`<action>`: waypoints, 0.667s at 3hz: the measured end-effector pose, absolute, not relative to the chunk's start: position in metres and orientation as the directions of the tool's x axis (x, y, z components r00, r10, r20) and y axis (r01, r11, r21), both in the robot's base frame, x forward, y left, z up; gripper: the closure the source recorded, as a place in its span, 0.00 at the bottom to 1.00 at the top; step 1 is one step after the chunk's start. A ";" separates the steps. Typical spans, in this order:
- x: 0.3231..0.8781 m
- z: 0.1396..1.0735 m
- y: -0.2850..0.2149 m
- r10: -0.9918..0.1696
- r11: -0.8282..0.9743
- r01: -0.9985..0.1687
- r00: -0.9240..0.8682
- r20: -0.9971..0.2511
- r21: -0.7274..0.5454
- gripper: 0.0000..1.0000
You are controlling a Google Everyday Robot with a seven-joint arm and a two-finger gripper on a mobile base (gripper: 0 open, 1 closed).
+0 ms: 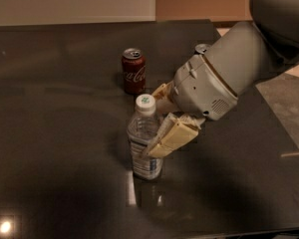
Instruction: Move blue plastic bottle near coke can
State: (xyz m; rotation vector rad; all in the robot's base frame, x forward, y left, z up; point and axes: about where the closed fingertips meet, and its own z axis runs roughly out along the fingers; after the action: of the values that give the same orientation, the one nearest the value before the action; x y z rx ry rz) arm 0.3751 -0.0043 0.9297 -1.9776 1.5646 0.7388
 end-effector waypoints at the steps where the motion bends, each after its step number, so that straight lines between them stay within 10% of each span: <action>1: 0.402 0.936 -0.014 -0.723 -0.125 -0.990 0.133 -0.678 -0.060 0.88; 2: 0.455 0.941 -0.032 -0.744 0.008 -0.999 0.030 -0.667 -0.054 1.00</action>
Offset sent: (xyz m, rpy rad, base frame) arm 0.1484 -0.0575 0.0169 -0.0435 0.0157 -0.3993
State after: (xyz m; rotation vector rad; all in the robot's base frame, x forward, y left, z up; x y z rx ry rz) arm 0.4546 -0.0320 0.9408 -1.7889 1.7657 0.6300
